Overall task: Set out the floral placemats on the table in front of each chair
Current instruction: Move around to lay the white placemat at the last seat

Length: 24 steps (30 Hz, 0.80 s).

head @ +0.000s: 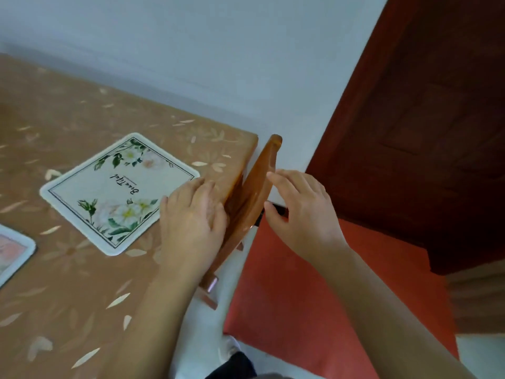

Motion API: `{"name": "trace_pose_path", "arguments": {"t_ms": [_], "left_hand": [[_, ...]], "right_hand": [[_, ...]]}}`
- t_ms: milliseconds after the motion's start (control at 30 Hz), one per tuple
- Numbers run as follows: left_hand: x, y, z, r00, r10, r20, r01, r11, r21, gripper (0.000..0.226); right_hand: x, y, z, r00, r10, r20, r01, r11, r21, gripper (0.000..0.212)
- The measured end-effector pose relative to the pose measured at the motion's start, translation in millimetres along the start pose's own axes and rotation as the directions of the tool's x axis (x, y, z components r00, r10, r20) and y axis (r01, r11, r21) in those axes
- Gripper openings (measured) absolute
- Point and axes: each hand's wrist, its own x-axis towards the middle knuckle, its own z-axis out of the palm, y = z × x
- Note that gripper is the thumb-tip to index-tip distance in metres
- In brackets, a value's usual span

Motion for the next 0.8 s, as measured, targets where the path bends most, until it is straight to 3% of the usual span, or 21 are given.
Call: {"name": "trace_pose_path", "arguments": {"t_ms": [200, 367, 600, 800], "left_hand": [[15, -31, 4, 0.988, -0.148, -0.032, 0.15, 0.986, 0.067, 0.041], [29, -62, 16, 0.94, -0.309, -0.143, 0.318, 0.947, 0.046, 0.037], [62, -91, 44, 0.831, -0.457, -0.317, 0.495, 0.867, 0.049, 0.034], [79, -122, 76, 0.663, -0.684, -0.305, 0.709, 0.704, -0.038, 0.034]], "right_hand": [[60, -5, 33, 0.986, -0.157, 0.061, 0.152, 0.985, 0.087, 0.038], [117, -15, 72, 0.92, -0.36, 0.154, 0.336, 0.928, 0.158, 0.036], [192, -16, 134, 0.733, -0.626, 0.265, 0.558, 0.777, 0.292, 0.039], [237, -9, 191, 0.51, -0.795, 0.329, 0.69, 0.606, 0.396, 0.038]]}}
